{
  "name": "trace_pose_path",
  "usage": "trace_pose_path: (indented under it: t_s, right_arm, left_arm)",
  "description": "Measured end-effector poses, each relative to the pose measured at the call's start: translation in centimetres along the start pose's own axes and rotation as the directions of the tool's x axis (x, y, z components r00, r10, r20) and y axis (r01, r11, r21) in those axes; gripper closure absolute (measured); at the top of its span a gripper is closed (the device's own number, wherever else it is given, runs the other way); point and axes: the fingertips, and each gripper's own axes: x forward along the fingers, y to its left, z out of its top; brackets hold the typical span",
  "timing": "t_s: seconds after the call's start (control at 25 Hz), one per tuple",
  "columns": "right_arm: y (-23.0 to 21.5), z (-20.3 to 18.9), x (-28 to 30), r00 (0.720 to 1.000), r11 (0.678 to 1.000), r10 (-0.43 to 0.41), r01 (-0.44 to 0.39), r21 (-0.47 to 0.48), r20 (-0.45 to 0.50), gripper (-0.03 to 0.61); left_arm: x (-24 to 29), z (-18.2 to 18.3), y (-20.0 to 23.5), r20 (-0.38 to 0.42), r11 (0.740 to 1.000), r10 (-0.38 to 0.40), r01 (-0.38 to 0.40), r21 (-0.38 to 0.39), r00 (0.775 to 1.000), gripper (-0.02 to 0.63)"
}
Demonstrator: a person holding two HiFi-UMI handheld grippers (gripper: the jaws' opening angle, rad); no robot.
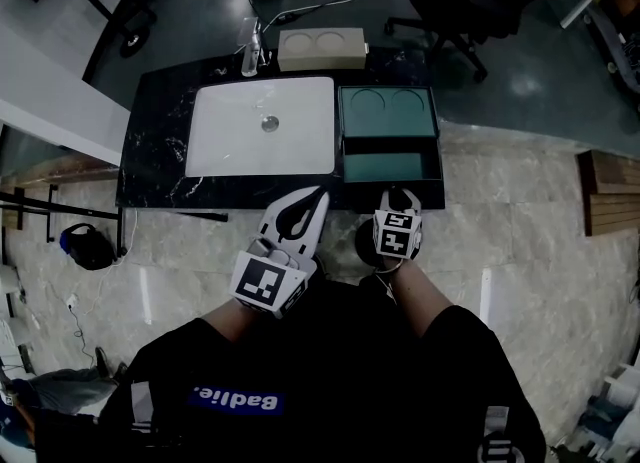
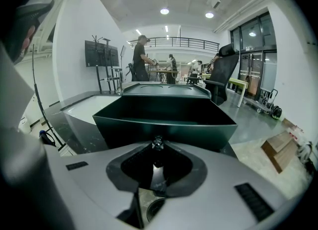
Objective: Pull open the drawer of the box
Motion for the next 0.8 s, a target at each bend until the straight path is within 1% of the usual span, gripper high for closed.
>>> trace_pose_path:
  t_s: [0.32, 0.48, 0.8]
  right_arm:
    - [0.3, -0.5, -0.3, 1.0, 1.0, 0.009, -0.009, -0.005, -0.012, 0.511]
    - [0.3, -1.6, 0.4, 1.0, 1.0, 0.016, -0.016, -0.012, -0.013, 0.511]
    - [0.4, -1.4, -0.2, 1.0, 1.0, 0.014, -0.015, -0.019, -0.011, 0.511]
  left_arm:
    - [0.3, 0.2, -0.3, -0.003, 1.0, -0.017, 0.017, 0.005, 1.0, 0.626]
    - [0.4, 0.3, -0.4, -0.002, 1.0, -0.022, 0.022, 0.01, 1.0, 0.626]
    - [0.7, 0.4, -0.8, 0.001, 0.999, -0.035, 0.035, 0.015, 0.999, 0.626]
